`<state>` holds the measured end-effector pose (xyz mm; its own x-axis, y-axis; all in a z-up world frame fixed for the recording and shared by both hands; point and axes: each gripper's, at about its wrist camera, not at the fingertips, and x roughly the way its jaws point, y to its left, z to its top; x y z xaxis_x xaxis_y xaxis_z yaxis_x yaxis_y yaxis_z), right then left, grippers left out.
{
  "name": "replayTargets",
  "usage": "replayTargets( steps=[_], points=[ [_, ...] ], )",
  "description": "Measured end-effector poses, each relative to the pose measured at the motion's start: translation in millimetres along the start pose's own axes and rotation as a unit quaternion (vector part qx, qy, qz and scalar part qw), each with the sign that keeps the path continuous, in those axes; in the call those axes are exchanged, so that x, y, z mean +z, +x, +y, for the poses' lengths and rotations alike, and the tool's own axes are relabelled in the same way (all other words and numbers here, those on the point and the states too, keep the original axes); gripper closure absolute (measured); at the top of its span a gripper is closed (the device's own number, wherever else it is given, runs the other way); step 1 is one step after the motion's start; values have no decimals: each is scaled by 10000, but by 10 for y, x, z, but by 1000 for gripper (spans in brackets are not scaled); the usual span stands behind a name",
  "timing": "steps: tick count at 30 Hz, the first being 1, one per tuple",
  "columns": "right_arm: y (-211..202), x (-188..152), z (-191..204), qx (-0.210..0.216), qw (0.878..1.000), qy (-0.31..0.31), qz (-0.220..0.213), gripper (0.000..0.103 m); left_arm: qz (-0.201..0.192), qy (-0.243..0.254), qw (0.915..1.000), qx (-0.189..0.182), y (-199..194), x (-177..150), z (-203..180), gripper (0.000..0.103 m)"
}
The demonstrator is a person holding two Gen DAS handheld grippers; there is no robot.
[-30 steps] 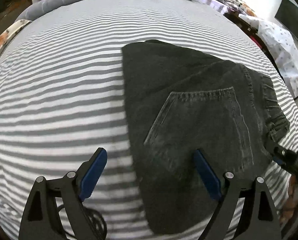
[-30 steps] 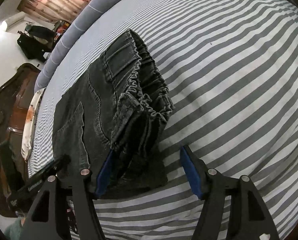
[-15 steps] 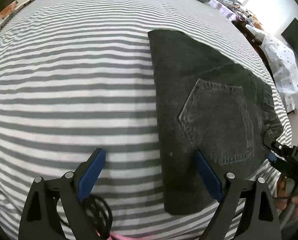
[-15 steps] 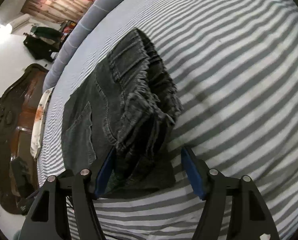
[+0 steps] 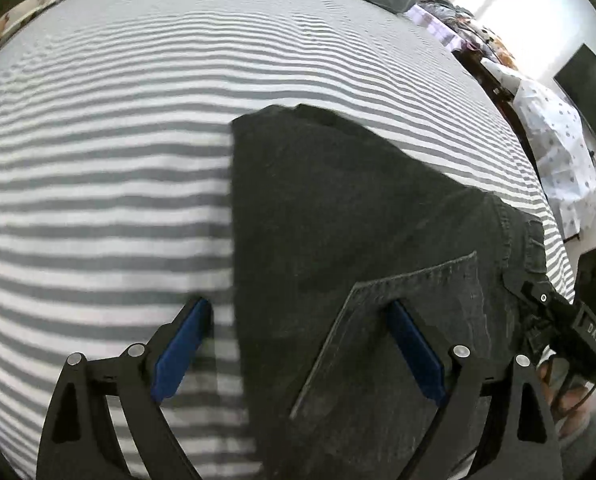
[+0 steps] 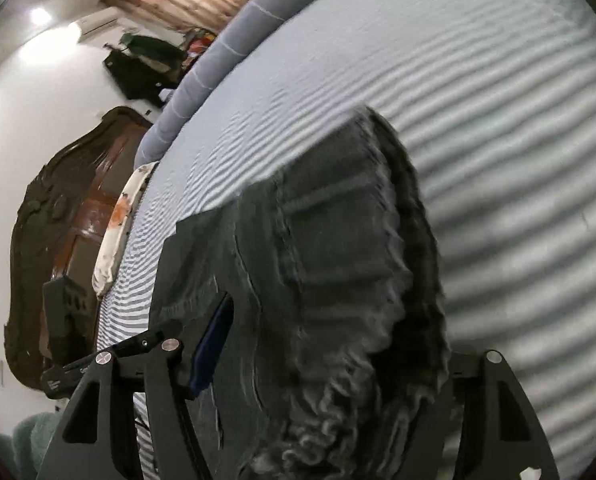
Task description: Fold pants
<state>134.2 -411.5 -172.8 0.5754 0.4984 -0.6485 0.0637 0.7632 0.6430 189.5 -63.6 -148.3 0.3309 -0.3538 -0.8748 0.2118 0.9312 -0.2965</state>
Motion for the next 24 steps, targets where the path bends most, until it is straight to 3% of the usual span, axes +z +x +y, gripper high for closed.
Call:
replayTargets(
  steps=[1, 2, 3, 5, 7, 10, 16, 24],
  points=[
    [6, 5, 4, -11, 10000, 0, 16, 39, -41, 26, 10000, -14, -1, 1, -14, 16],
    [-7, -2, 9, -50, 10000, -8, 40, 46, -88, 65, 9999, -77, -26, -19, -23, 21],
    [-32, -22, 5, -131, 9999, -26, 69, 60, -95, 113, 9997, -209, -39, -31, -46, 36],
    [-97, -80, -30, 13, 9998, 158, 84, 69, -120, 227, 9995, -170, -74, -36, -106, 46],
    [-138, -129, -5, 25, 9996, 287, 30, 73, -141, 276, 9994, -179, -121, -25, -142, 61],
    [-195, -135, 169, -61, 9993, 366, -66, 78, -158, 50, 9995, -279, -227, -6, -106, 74],
    [-377, -101, 558, 32, 9996, 235, -177, 81, -304, -41, 9984, -473, -504, 40, -114, 83],
    [-300, 5, 1159, 164, 9998, -60, -75, 81, -513, -215, 9976, -421, -944, 195, 134, 84]
  ],
)
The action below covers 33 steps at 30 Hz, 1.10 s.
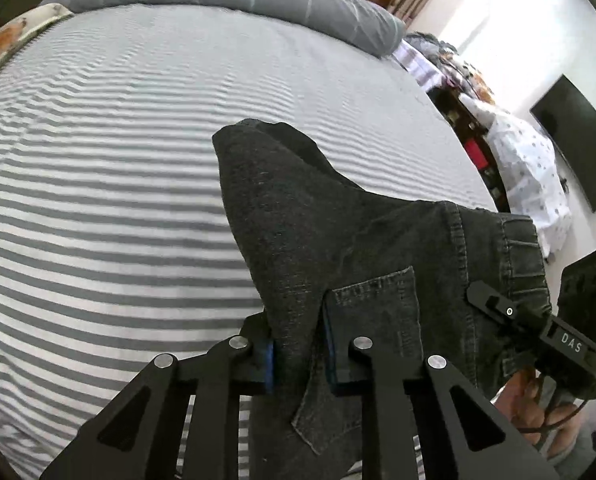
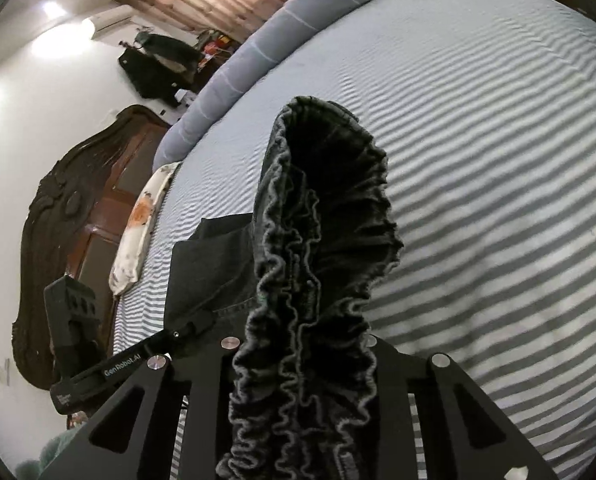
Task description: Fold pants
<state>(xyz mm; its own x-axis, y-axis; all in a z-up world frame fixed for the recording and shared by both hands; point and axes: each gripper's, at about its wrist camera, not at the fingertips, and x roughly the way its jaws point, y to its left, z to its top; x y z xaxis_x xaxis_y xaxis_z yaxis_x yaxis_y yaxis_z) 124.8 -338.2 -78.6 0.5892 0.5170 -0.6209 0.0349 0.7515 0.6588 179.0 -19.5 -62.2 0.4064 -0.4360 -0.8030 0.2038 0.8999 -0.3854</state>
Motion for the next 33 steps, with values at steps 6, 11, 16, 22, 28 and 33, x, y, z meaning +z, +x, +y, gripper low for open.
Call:
replayTargets(
  steps=[6, 11, 16, 22, 28, 33],
  points=[
    [523, 136, 471, 279, 9994, -81, 210, 81, -155, -18, 9986, 506, -228, 277, 367, 84],
    [1080, 188, 678, 359, 9982, -5, 488, 81, -9, -141, 9963, 842, -174, 517, 841, 84],
    [1653, 244, 767, 265, 9969, 4, 738, 81, 134, -239, 9939, 1065, 41, 708, 1196, 84],
    [2135, 370, 791, -82, 9967, -198, 781, 81, 184, -419, 9909, 1264, 410, 800, 1510, 80],
    [2196, 278, 618, -685, 9945, -356, 711, 50, 6, -208, 9819, 1882, 437, 593, 1579, 32],
    [1977, 94, 565, -852, 9933, -457, 635, 41, -40, -279, 9796, 1989, 275, 247, 1538, 28]
  ],
)
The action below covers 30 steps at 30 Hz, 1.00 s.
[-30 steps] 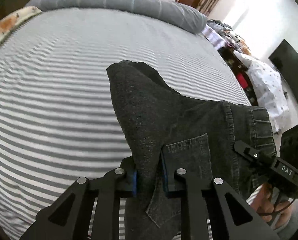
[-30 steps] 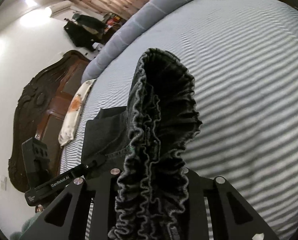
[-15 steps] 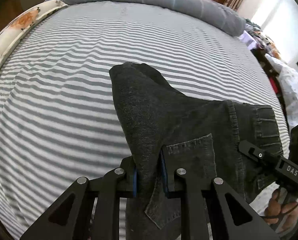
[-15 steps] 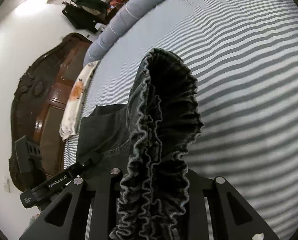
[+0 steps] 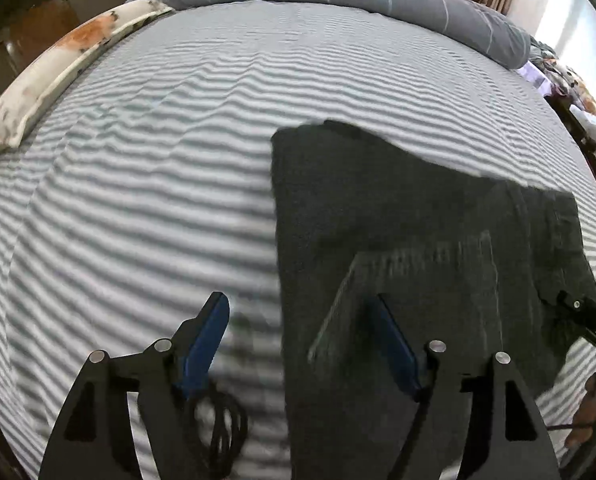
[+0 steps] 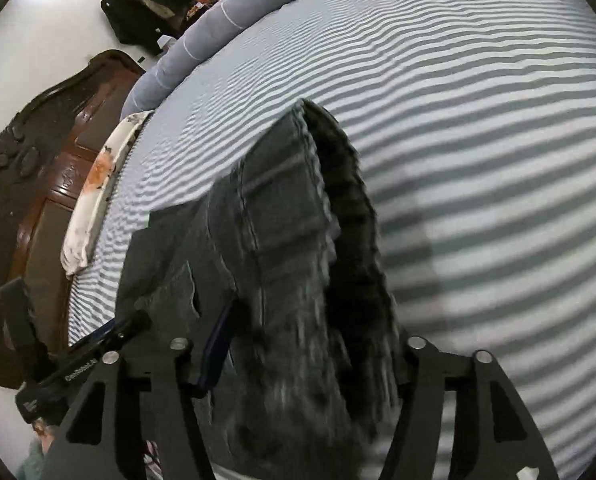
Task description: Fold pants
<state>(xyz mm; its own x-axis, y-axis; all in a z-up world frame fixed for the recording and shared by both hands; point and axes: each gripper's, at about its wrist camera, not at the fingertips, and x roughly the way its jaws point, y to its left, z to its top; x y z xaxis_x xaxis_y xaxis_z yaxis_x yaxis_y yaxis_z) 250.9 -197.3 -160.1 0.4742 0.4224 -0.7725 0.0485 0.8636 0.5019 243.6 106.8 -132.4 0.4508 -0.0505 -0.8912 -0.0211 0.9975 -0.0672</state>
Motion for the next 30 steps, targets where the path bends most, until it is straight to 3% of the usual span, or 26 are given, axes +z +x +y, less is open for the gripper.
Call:
replayTargets(
  steps=[2, 9, 19, 28, 30],
  points=[
    [-95, -150, 2, -145, 9998, -143, -14, 40, -34, -77, 10000, 28, -96, -179, 164, 28],
    [-242, -502, 12, -495, 9981, -361, -61, 40, -23, -150, 9997, 213, -291, -466, 170, 28],
    [-190, -491, 128, -980, 9947, -310, -48, 36, -27, -152, 9990, 417, -474, -550, 183, 28],
    [-664, -811, 556, -1133, 9901, -586, -587, 35, -337, -74, 9984, 455, -837, -781, 218, 28],
    [-753, -891, 670, -1223, 9880, -660, -670, 28, -424, -13, 9982, 430, -931, -857, 197, 25]
  ],
)
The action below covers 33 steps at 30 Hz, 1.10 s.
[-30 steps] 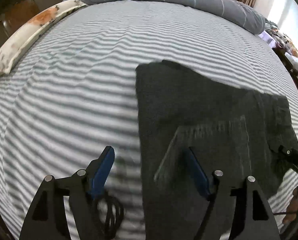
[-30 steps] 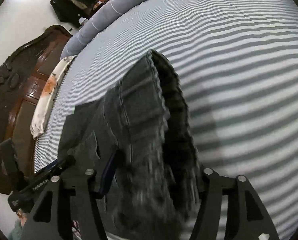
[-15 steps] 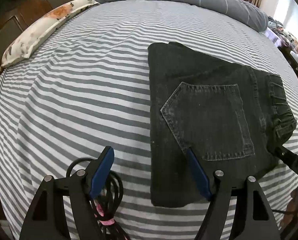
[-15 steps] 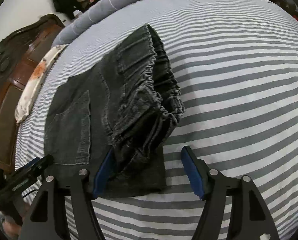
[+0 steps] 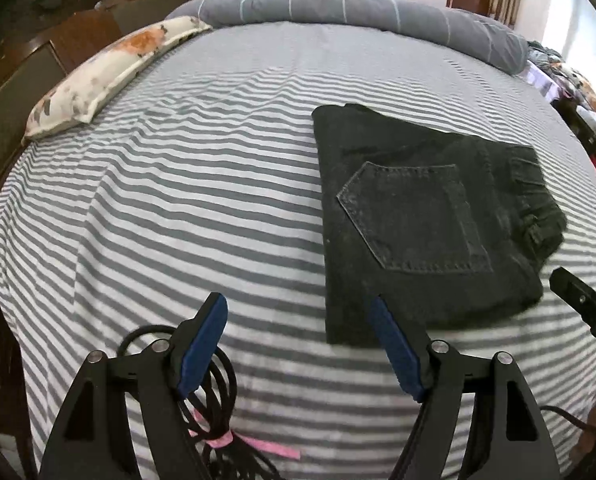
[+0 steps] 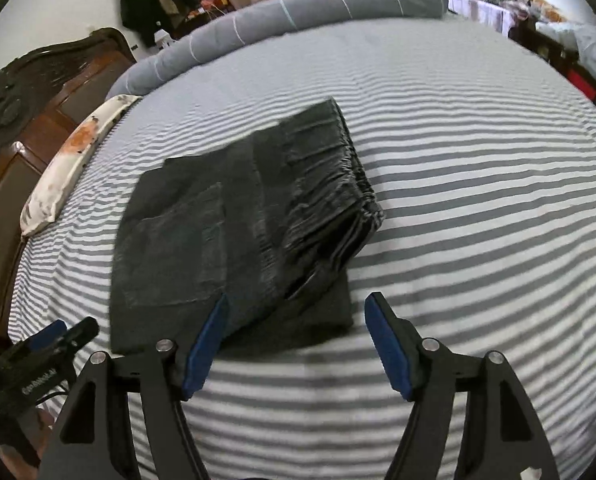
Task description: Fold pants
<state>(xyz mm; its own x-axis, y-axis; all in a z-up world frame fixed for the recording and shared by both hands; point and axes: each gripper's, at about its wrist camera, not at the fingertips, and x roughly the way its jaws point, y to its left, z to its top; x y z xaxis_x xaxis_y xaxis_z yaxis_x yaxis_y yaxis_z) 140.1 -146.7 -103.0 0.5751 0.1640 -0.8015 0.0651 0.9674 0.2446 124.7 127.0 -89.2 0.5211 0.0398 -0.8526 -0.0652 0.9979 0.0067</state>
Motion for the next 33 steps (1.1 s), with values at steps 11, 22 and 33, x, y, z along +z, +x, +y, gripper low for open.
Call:
replayTargets(
  steps=[11, 22, 33],
  points=[
    [-569, -220, 373, -369, 9962, -556, -552, 2, -513, -2, 9982, -306, -474, -246, 29, 6],
    [-588, -373, 343, -612, 9949, -657, -456, 1, -698, 8, 9976, 26, -577, -373, 36, 0],
    [-563, -453, 335, -671, 9944, -737, -344, 1, -751, -67, 9971, 44, -576, -378, 72, 0]
  ],
)
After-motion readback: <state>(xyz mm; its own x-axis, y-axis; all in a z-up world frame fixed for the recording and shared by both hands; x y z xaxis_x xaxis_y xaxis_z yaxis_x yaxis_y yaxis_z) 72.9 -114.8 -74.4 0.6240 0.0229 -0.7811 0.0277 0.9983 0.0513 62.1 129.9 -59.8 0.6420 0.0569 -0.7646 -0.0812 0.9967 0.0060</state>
